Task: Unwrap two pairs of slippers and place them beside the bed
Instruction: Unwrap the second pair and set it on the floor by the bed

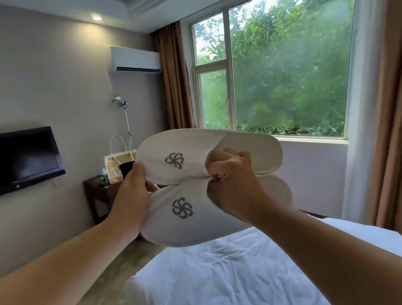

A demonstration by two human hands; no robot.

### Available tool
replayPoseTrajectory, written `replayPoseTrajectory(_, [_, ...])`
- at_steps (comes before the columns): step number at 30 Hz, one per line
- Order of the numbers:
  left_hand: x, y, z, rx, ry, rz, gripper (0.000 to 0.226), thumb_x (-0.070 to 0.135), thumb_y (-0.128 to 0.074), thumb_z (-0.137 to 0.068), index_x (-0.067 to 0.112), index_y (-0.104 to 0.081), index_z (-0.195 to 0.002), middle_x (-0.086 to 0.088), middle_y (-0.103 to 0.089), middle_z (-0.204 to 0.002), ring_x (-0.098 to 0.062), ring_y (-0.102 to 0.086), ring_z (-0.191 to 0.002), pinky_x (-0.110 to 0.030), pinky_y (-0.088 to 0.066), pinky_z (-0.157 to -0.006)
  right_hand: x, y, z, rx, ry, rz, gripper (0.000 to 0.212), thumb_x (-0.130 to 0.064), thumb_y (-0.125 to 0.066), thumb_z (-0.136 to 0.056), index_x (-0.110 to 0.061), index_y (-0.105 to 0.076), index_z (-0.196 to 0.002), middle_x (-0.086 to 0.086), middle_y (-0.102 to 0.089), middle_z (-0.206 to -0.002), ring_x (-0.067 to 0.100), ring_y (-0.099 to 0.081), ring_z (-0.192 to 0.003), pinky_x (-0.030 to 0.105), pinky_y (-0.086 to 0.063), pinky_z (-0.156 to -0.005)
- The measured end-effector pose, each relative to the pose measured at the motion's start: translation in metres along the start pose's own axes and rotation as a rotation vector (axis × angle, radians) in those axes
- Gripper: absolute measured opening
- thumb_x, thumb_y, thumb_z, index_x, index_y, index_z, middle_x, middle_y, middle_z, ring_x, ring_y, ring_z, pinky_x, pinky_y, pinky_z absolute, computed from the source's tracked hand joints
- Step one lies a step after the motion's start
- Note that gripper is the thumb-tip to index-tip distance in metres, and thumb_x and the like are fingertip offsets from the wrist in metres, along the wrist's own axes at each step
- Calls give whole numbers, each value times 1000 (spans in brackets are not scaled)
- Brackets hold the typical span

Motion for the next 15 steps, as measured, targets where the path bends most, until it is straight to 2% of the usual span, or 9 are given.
replayPoseTrajectory(4, [-22, 45, -23, 84, 22, -30, 60, 63, -25, -95, 18, -56, -72, 6, -60, -54, -12, -56, -54, -36, -43, -61, -6, -51, -13, -53, -8, -66, 17, -5, -47, -53, -20, -41, -51, -13, -50, -66, 24, -53, -68, 43, -33, -74])
replayPoseTrajectory(8, [-48, 85, -52, 149, 10, -103, 61, 61, -21, -100, 16, -59, -81, 4, -62, -60, -4, -56, -50, -29, -40, -56, -8, -115, -24, -54, -36, -108, 22, -5, -48, -53, -23, -37, -52, -10, -46, -63, 24, -48, -65, 38, -28, -73])
replayPoseTrajectory(11, [-72, 108, -84, 148, 28, -101, 61, 60, -19, -101, 14, -59, -91, -3, -60, -74, -12, -57, -61, -27, -42, -55, -5, -167, -37, -79, -59, -102, 8, -6, -48, -53, -12, -47, -47, -2, -55, -62, 24, -50, -67, 41, -31, -76])
replayPoseTrajectory(15, [-100, 136, -139, 151, 45, -55, 59, 58, -20, -102, 14, -57, -93, -6, -58, -75, -17, -57, -65, -22, -44, -46, 5, -239, -62, -87, -88, -94, 7, -7, -52, -55, -11, -53, -49, -2, -61, -66, 24, -51, -70, 39, -31, -78])
Point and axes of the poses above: each hand's wrist, its own z-axis away from the middle knuckle, its own y-axis out of the back of the hand, x = y × z, the point moved 8 cm from there along -z, towards the middle knuckle
